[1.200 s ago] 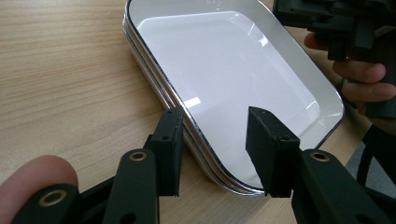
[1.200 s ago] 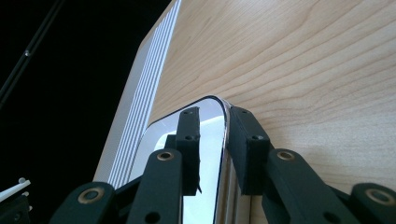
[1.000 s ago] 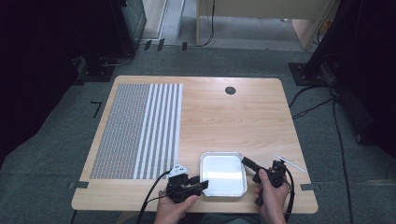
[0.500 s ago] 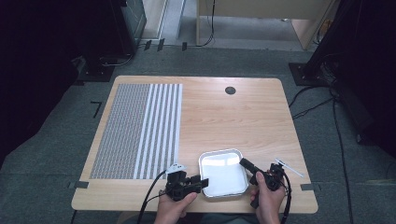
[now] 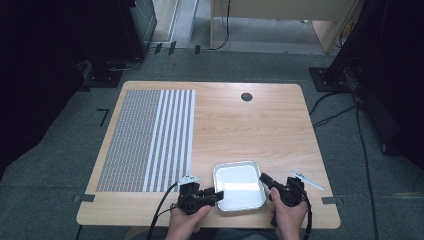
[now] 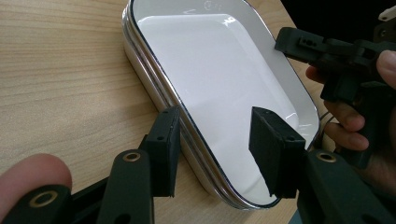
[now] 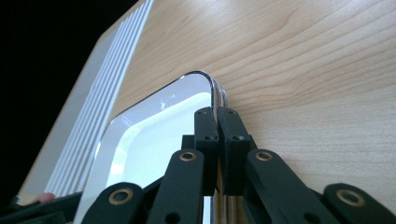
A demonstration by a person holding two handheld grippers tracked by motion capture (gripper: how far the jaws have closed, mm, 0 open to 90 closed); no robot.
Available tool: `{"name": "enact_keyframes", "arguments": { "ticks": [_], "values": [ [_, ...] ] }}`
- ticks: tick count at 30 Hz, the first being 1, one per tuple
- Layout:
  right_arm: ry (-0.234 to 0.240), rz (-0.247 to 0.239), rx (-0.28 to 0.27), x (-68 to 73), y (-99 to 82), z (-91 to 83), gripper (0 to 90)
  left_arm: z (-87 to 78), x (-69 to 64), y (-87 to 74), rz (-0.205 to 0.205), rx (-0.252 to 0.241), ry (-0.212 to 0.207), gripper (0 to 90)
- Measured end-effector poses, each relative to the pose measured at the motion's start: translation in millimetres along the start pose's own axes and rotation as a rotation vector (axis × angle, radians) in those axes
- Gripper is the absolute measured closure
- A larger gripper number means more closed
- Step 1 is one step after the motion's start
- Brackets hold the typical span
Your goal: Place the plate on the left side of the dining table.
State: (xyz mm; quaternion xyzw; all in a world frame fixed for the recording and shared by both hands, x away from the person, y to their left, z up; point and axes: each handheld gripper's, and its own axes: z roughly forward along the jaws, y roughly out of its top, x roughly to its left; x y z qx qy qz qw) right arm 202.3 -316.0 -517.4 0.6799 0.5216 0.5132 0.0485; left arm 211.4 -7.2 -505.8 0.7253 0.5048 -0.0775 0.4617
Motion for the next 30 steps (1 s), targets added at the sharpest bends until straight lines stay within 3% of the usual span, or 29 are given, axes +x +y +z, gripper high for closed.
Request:
{"name": "enact_keyframes", "arguments": {
  "ticks": [6,11,18,30],
  "values": [
    [0.010,-0.005,0.005,0.2,-1.4,-2.8,85.8,-0.1,0.1,0.6,-0.007,-0.002,0.006,56.9],
    [0.029,0.090,0.010,-4.6,-2.3,-8.5,90.0,-0.1,0.6,1.3,-0.014,0.000,0.002,57.2],
    [0.068,0.134,0.003,-4.2,-3.5,-19.3,90.0,-0.6,1.6,2.5,-0.023,-0.007,-0.007,57.1],
    [0.114,0.154,0.015,-6.1,-11.7,-34.3,90.0,-1.2,1.7,3.3,-0.026,-0.005,-0.012,56.5]
  ]
}}
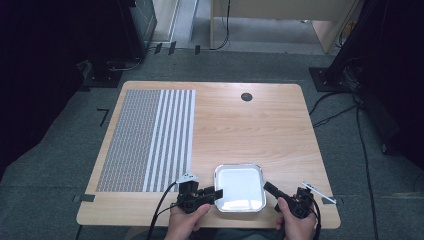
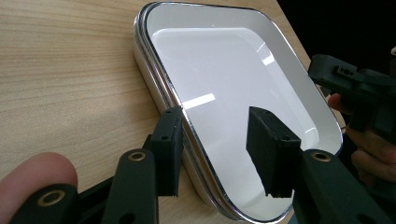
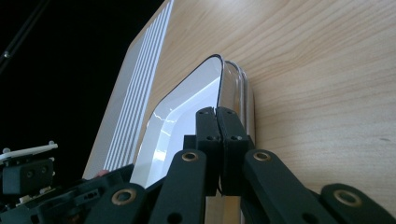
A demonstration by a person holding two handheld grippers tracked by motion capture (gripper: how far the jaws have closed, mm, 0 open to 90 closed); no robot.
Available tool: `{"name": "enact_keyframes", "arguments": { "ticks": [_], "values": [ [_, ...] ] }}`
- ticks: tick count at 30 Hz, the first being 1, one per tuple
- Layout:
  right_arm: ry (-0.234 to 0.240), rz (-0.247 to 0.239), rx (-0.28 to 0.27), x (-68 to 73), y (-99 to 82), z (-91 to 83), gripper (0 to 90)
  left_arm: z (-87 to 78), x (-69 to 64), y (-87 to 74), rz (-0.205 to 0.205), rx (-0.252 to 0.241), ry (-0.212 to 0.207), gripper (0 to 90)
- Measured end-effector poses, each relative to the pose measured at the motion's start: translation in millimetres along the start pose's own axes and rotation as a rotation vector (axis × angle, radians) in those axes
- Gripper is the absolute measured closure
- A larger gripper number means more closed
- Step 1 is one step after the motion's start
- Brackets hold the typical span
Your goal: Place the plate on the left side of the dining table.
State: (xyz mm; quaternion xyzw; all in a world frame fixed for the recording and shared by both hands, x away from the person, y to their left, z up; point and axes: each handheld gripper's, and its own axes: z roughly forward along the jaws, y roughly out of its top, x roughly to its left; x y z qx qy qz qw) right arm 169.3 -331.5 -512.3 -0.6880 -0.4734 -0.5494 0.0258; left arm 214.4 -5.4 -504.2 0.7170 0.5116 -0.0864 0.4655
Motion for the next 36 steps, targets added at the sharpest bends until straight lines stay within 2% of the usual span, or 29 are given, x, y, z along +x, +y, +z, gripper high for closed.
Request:
{"name": "enact_keyframes", "arguments": {
  "ticks": [7,8,15,24,26,36],
  "values": [
    [-0.020,-0.006,0.057,-4.4,-1.3,5.6,87.7,-0.7,0.4,0.8,0.001,0.000,0.004,56.4],
    [-0.034,-0.014,0.066,-3.5,-2.6,6.3,88.0,-0.7,0.3,1.0,0.002,0.001,0.006,56.5],
    [-0.055,-0.025,0.058,-0.9,-7.7,5.5,88.9,-0.6,-0.4,1.7,0.018,-0.004,0.025,56.5],
    [-0.035,-0.003,0.066,-0.3,-16.3,-0.4,88.5,-1.2,0.5,2.3,0.006,-0.006,0.023,55.2],
    [-0.037,-0.003,0.062,-0.1,-16.5,-0.4,88.2,-2.2,0.6,2.8,-0.003,-0.009,0.010,55.8],
    [-0.014,-0.005,0.032,1.3,-15.9,-2.2,87.7,-5.1,-0.9,3.6,-0.006,-0.020,0.008,55.1]
  ]
}}
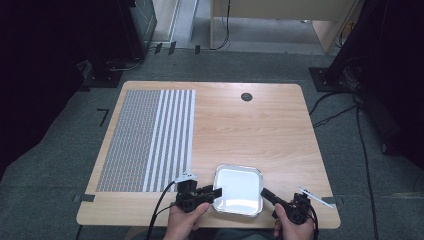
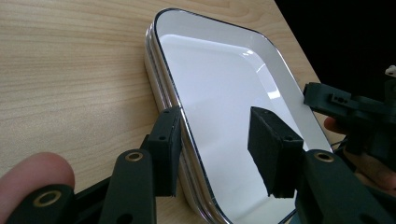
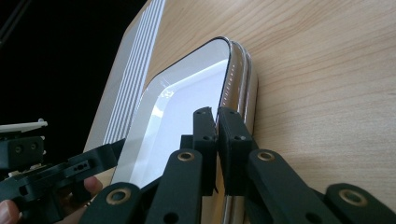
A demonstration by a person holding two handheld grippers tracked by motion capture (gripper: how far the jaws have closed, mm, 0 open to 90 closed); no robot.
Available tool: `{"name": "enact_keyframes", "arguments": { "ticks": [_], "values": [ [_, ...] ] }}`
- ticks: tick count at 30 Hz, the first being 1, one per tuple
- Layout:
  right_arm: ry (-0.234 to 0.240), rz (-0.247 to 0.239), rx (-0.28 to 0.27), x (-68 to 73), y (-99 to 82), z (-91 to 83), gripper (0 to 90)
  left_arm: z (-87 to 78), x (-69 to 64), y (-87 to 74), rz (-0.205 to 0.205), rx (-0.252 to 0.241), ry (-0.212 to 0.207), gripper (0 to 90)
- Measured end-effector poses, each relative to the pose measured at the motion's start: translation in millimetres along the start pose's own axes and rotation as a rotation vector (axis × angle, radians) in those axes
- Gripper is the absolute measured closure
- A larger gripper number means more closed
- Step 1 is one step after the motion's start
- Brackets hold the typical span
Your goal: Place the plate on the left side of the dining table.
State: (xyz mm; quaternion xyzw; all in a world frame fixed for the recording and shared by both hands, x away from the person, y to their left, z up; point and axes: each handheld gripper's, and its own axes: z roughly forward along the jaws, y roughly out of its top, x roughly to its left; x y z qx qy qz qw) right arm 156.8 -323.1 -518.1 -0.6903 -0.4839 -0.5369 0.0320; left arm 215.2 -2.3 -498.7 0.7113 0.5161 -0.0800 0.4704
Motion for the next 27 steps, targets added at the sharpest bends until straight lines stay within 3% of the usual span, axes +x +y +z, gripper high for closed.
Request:
{"name": "enact_keyframes", "arguments": {
  "ticks": [19,27],
  "values": [
    [0.019,0.003,-0.057,1.3,2.5,-5.0,87.3,1.2,1.1,0.5,-0.037,-0.001,-0.052,54.7],
    [0.003,0.007,-0.069,0.7,3.2,-8.0,86.7,3.7,0.6,0.4,-0.040,0.006,-0.070,54.4]
  ]
}}
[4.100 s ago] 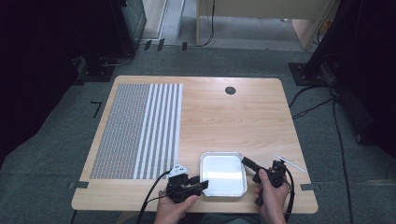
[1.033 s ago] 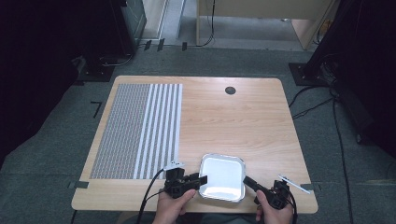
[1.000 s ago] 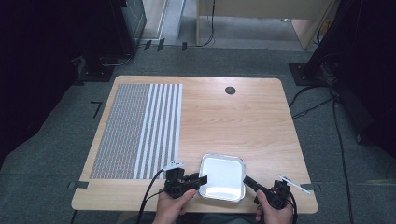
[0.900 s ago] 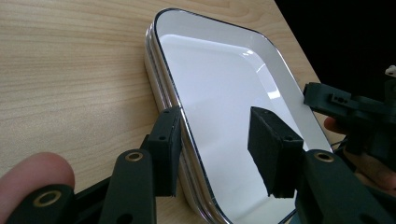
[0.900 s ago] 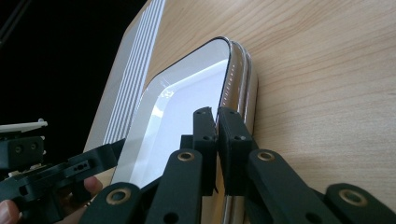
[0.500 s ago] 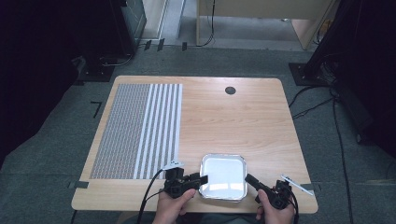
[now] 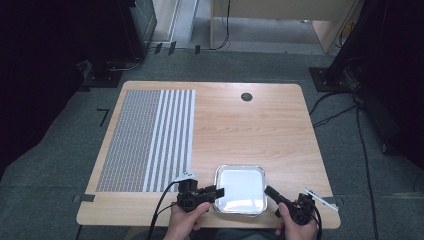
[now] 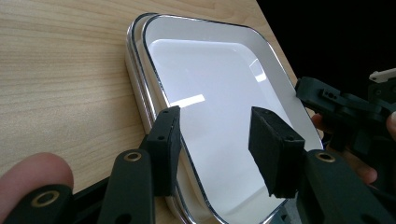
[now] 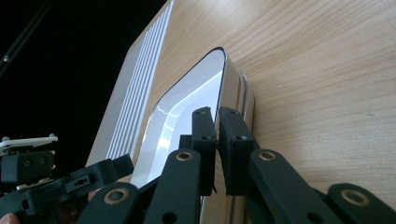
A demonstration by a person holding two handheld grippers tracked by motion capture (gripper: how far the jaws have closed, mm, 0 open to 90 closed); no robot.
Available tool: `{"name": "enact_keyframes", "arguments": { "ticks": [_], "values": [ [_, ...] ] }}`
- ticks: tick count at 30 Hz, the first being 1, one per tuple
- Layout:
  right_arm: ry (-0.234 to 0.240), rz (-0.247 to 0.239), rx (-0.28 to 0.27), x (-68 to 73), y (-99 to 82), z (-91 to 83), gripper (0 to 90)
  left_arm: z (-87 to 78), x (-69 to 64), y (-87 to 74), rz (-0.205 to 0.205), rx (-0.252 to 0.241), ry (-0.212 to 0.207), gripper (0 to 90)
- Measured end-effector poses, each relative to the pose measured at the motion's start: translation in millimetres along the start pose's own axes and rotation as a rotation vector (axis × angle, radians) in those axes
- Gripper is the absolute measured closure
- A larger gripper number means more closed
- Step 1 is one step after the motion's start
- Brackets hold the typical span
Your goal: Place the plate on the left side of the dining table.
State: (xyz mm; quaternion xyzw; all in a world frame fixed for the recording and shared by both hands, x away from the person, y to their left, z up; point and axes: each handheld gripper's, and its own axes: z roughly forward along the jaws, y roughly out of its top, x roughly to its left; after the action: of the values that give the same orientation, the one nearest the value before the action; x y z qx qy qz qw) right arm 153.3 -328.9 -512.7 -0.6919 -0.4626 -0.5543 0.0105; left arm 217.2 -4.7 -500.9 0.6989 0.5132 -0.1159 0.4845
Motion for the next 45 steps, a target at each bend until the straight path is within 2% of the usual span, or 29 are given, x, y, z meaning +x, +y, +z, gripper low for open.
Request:
{"name": "enact_keyframes", "arguments": {
  "ticks": [4,11,15,19,21,25,28,33,39,42,45],
  "values": [
    [-0.017,-0.010,0.004,0.7,-0.2,0.1,86.1,0.8,0.2,0.0,0.006,0.002,-0.003,54.5],
    [-0.066,-0.095,-0.003,5.8,1.5,2.8,85.2,2.3,-3.5,-1.3,0.047,-0.005,0.023,54.5],
    [-0.121,-0.207,-0.025,12.5,3.2,6.0,85.0,3.3,-8.3,-3.4,0.097,-0.015,0.066,55.3],
    [-0.178,-0.326,-0.045,21.0,3.4,12.0,84.1,5.8,-15.9,-6.8,0.176,-0.020,0.125,55.5],
    [-0.215,-0.389,-0.043,24.8,2.4,17.8,83.7,7.0,-17.9,-8.3,0.196,-0.022,0.136,55.5],
    [-0.291,-0.464,-0.043,30.9,-1.2,27.8,84.0,8.2,-20.4,-9.5,0.229,-0.025,0.160,55.5],
    [-0.329,-0.505,-0.050,34.3,-2.9,30.9,84.4,9.4,-22.5,-10.8,0.255,-0.030,0.177,55.4],
    [-0.365,-0.494,-0.044,37.8,-3.6,33.7,83.5,9.8,-23.6,-12.1,0.279,-0.032,0.189,55.3],
    [-0.377,-0.523,-0.062,38.8,-2.3,38.9,81.8,11.4,-27.2,-14.8,0.322,-0.035,0.219,55.3],
    [-0.378,-0.508,-0.055,35.8,-1.5,43.4,83.9,12.2,-28.9,-16.2,0.344,-0.034,0.231,55.3],
    [-0.377,-0.461,-0.077,34.9,0.6,42.0,87.6,13.6,-29.9,-17.6,0.351,-0.029,0.223,55.7]
  ]
}}
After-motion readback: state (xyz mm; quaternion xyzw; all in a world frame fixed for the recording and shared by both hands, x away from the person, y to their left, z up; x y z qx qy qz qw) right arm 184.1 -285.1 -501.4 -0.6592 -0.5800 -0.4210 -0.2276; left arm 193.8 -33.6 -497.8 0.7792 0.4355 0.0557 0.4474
